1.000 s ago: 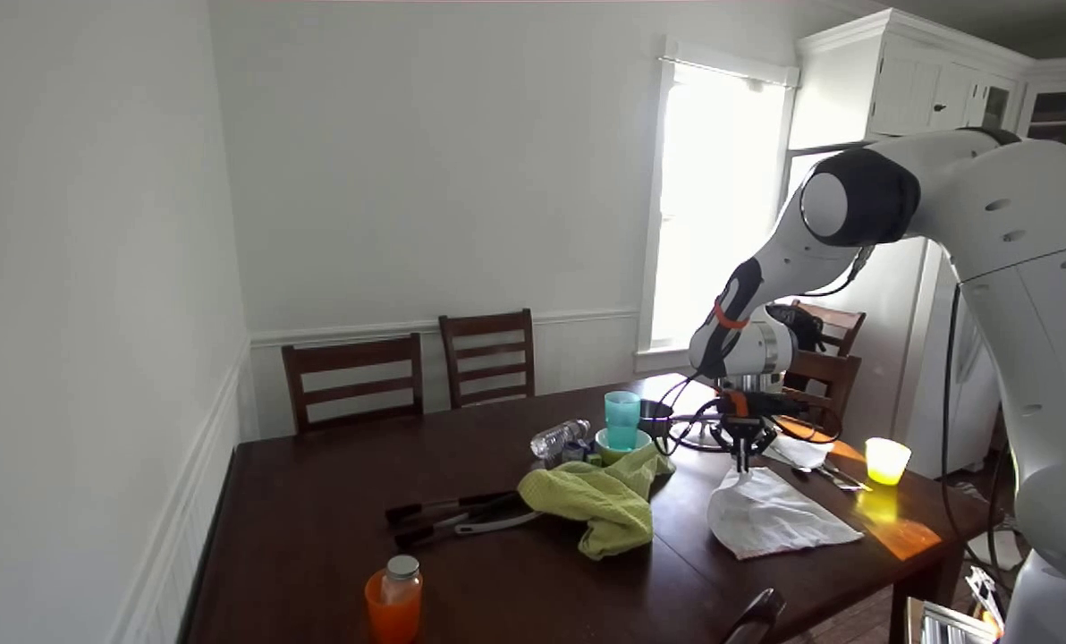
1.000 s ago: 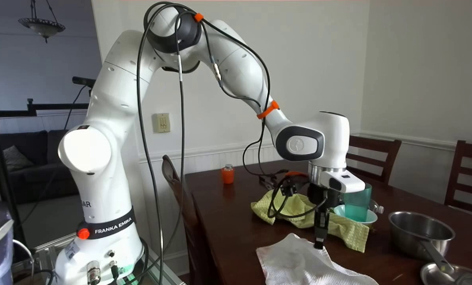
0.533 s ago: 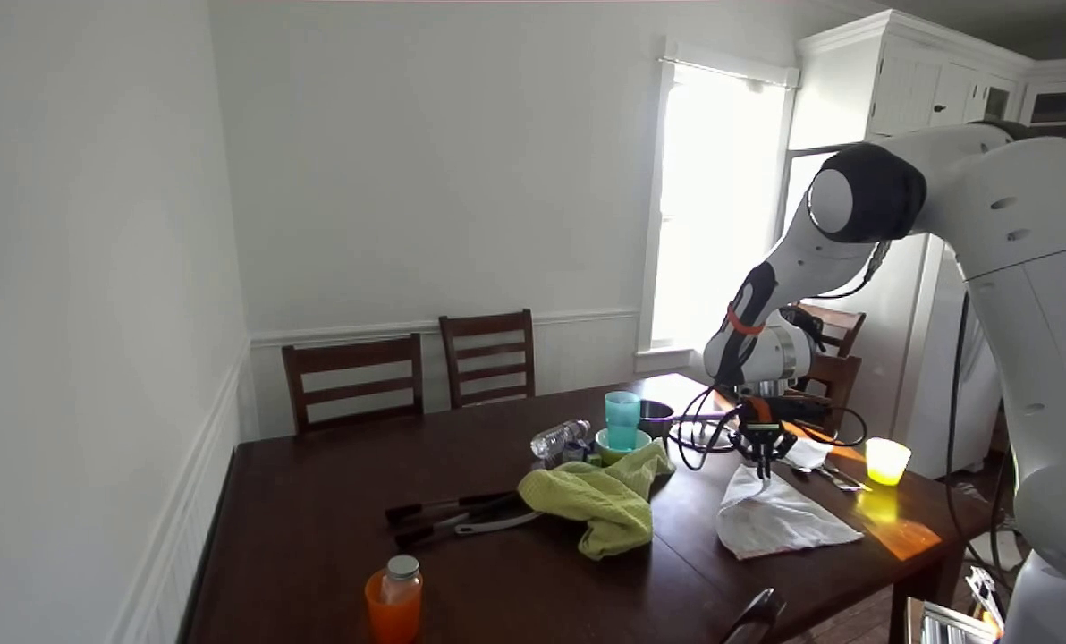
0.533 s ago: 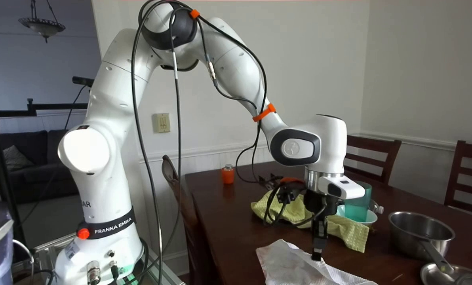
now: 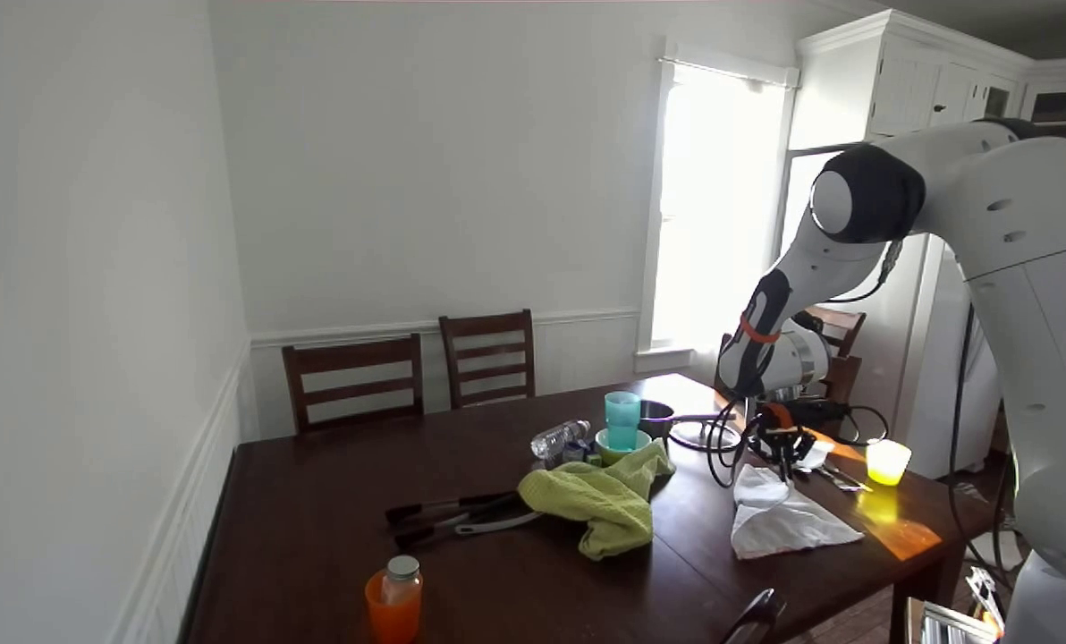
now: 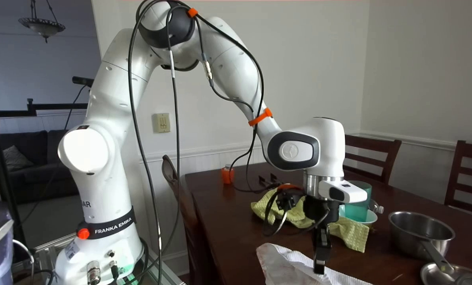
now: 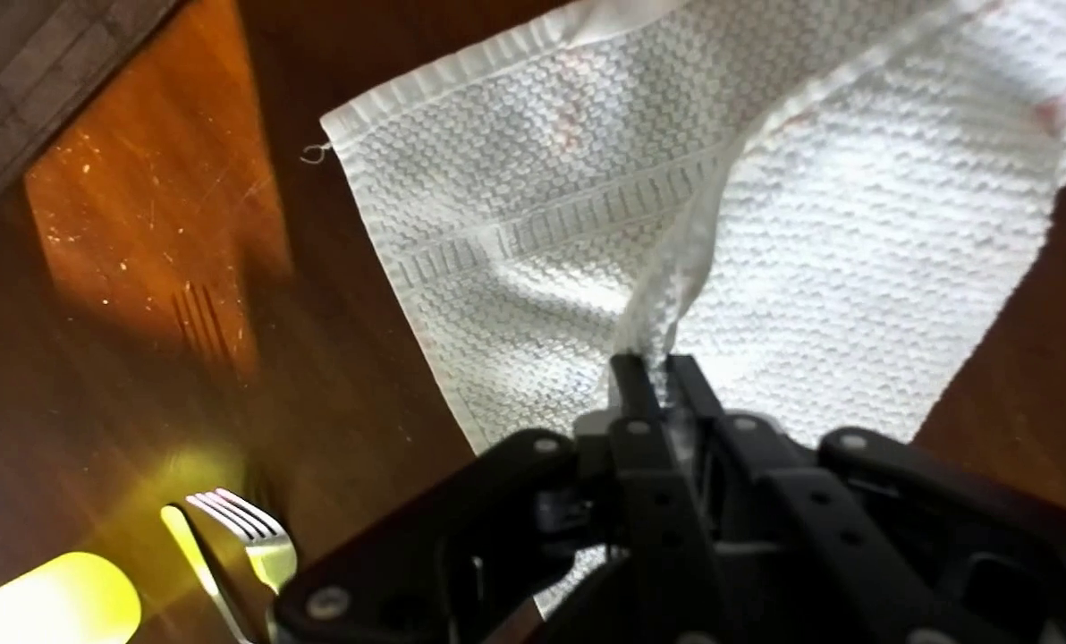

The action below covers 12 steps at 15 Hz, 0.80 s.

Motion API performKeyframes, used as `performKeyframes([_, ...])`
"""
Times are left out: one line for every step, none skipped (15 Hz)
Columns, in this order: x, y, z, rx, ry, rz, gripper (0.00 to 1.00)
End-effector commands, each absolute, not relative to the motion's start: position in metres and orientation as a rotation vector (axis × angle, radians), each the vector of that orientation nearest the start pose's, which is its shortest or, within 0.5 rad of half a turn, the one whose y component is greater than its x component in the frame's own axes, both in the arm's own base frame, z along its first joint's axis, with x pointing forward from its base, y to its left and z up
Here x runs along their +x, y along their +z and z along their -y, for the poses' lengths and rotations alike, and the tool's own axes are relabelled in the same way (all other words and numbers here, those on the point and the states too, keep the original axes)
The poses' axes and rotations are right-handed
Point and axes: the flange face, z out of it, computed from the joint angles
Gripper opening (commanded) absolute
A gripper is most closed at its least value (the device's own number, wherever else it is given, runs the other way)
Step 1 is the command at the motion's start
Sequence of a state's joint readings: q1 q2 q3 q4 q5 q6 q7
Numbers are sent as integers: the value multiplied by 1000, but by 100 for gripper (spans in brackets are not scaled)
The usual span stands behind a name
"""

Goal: Fold the white towel twice

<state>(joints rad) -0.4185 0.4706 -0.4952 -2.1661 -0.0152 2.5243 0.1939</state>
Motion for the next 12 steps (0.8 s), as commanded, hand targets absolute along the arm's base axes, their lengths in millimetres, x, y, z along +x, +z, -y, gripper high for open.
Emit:
performKeyframes([323, 194, 438, -2907, 279, -1645, 2])
performKeyframes([319, 192, 438, -2917, 289, -1638, 2])
performKeyframes([316, 191, 438, -2925, 299, -1635, 2])
performKeyframes([311, 189, 439, -2936, 310, -1634, 2])
performKeyframes([307, 188, 441, -2950, 319, -1630, 2])
performKeyframes([303, 187, 442, -2960, 334, -1628, 2])
performKeyframes([300, 187, 443, -2967, 343, -1625, 2])
performKeyframes([296, 185, 443, -2973, 359, -1619, 2])
performKeyframes([293, 183, 443, -2972, 375, -1613, 2])
performKeyframes([291, 180, 442, -2966, 389, -1616, 2])
performKeyframes([290, 178, 441, -2959, 394, -1621, 2])
performKeyframes([288, 176, 441, -2956, 399, -1625, 2])
